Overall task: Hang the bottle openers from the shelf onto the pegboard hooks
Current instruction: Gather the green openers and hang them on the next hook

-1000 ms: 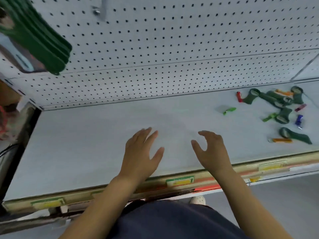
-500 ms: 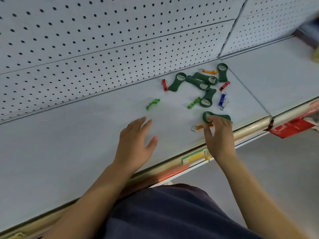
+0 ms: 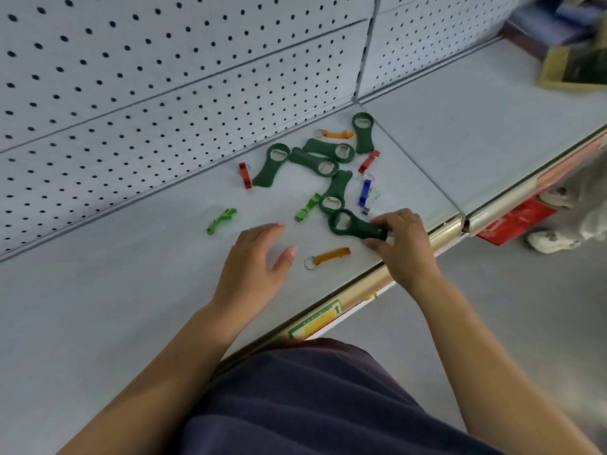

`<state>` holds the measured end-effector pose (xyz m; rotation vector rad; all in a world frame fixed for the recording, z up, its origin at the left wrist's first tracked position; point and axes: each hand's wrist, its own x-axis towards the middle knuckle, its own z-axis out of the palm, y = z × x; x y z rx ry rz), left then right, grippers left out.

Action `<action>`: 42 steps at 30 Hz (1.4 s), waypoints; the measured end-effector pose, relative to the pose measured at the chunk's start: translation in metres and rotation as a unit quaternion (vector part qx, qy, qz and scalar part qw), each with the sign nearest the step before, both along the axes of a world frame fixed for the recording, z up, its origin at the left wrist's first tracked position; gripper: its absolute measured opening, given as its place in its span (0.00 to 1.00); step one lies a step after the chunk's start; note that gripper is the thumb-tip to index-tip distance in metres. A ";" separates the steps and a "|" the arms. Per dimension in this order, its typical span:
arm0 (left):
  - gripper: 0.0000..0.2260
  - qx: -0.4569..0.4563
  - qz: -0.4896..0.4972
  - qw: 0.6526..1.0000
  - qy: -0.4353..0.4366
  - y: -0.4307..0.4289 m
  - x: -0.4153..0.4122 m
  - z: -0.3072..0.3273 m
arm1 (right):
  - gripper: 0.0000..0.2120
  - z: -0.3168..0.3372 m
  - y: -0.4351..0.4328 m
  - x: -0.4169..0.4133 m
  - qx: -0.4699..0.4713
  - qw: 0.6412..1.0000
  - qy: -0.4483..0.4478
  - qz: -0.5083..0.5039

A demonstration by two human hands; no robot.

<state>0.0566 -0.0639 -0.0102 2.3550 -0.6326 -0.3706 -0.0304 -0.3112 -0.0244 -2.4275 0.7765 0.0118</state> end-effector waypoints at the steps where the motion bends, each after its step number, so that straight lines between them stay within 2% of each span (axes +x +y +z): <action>1: 0.21 -0.008 -0.002 1.000 0.000 -0.004 0.002 0.002 | 0.12 0.003 -0.002 -0.001 0.031 1.000 -0.006 -0.005; 5: 0.21 -0.038 -0.020 0.999 0.011 -0.023 0.006 0.014 | 0.05 0.014 -0.001 -0.004 0.125 0.989 -0.059 -0.059; 8: 0.22 -0.077 -0.007 0.991 0.111 -0.035 0.007 0.025 | 0.03 0.028 0.009 0.002 0.217 0.968 -0.105 -0.070; 10: 0.15 -0.130 0.035 0.968 0.210 -0.041 0.010 0.030 | 0.04 0.037 0.018 0.009 0.256 0.960 -0.108 -0.016; 12: 0.09 -0.207 0.102 0.929 0.291 -0.041 0.013 0.035 | 0.05 0.041 0.029 0.019 0.262 0.959 -0.099 0.047; 14: 0.07 -0.239 0.153 0.909 0.306 -0.036 0.017 0.036 | 0.05 0.042 0.033 0.032 0.264 0.957 -0.101 0.067; 16: 0.07 -0.245 0.192 0.897 0.314 -0.028 0.022 0.038 | 0.07 0.038 0.026 0.045 0.253 0.959 -0.111 0.067; 19: 0.08 -0.248 0.231 0.882 0.328 -0.015 0.027 0.037 | 0.08 0.028 0.002 0.068 0.164 0.980 -0.103 0.053; 22: 0.07 -0.250 0.255 0.872 0.335 -0.007 0.030 0.036 | 0.13 0.014 -0.025 0.091 0.070 0.990 -0.039 0.118; 26: 0.12 -0.232 0.260 0.876 0.333 -0.004 0.030 0.036 | 0.23 0.006 -0.043 0.110 -0.006 0.959 0.065 0.277; 31: 0.14 -0.233 0.255 0.882 0.321 0.000 0.026 0.041 | 0.24 0.007 -0.042 0.122 -0.083 0.935 0.068 0.338; 34: 0.15 -0.236 0.255 0.881 0.321 0.002 0.024 0.044 | 0.21 0.008 -0.040 0.124 -0.091 0.932 0.087 0.340; 38: 0.15 -0.242 0.253 0.883 0.312 0.006 0.021 0.051 | 0.14 0.010 -0.034 0.124 -0.090 0.938 0.064 0.328; 40: 0.16 -0.248 0.254 0.884 0.305 0.009 0.018 0.056 | 0.12 0.012 -0.033 0.120 -0.054 0.954 0.061 0.288; 42: 0.17 -0.257 0.259 0.882 0.298 0.013 0.016 0.065 | 0.10 0.019 -0.031 0.112 0.026 0.973 0.038 0.226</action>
